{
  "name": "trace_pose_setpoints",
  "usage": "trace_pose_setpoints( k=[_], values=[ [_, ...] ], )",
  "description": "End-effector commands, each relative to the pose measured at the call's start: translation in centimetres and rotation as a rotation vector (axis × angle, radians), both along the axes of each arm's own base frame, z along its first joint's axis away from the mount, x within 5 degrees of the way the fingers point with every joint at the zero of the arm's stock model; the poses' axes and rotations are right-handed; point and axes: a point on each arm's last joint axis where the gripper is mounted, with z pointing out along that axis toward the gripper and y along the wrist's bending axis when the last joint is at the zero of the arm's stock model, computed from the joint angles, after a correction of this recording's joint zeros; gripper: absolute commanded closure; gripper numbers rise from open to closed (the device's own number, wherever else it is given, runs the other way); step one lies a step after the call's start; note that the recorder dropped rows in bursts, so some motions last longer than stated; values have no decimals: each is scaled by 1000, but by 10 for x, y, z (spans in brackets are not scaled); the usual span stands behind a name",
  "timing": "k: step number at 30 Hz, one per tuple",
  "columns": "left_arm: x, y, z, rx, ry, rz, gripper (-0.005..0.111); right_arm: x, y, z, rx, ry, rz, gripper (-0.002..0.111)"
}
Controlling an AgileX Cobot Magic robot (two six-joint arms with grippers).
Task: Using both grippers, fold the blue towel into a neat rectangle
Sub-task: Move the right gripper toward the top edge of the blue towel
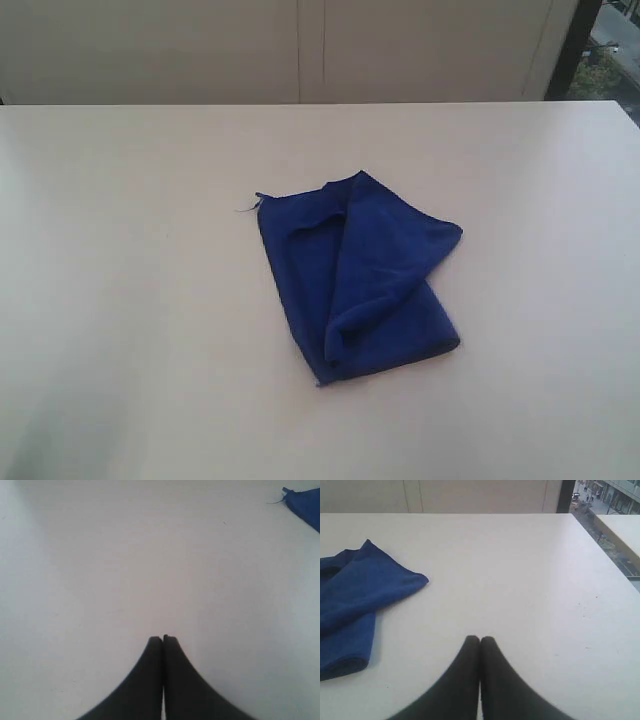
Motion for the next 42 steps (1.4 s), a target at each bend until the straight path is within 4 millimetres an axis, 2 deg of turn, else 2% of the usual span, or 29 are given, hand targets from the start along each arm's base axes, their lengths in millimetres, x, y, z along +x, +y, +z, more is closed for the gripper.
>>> trace_pose_setpoints(
  k=[1, 8, 18, 25, 29, 33, 38, 42],
  values=[
    [0, 0, -2, -3, 1, 3, 107, 0, 0, -1, -9, -12, -6, 108],
    [0, 0, -2, -3, 1, 3, 107, 2, -1, 5, -8, -75, -7, 108],
    [0, 0, -2, -3, 1, 3, 107, -3, -1, 56, -1, -655, -14, 108],
    [0, 0, -2, -3, 1, 3, 107, -8, -1, 66, 0, -776, -15, 108],
    [0, 0, -2, -3, 1, 3, 107, -7, -1, 66, -25, -766, -18, 108],
    [0, 0, -2, -3, 1, 3, 107, -4, -2, 62, 5, -620, -20, 108],
    [0, 0, -2, -3, 1, 3, 107, -8, 0, 85, -2, -408, -6, 108],
    [0, 0, -2, -3, 1, 3, 107, 1, 0, 109, -4, -236, 0, 108]
  ],
)
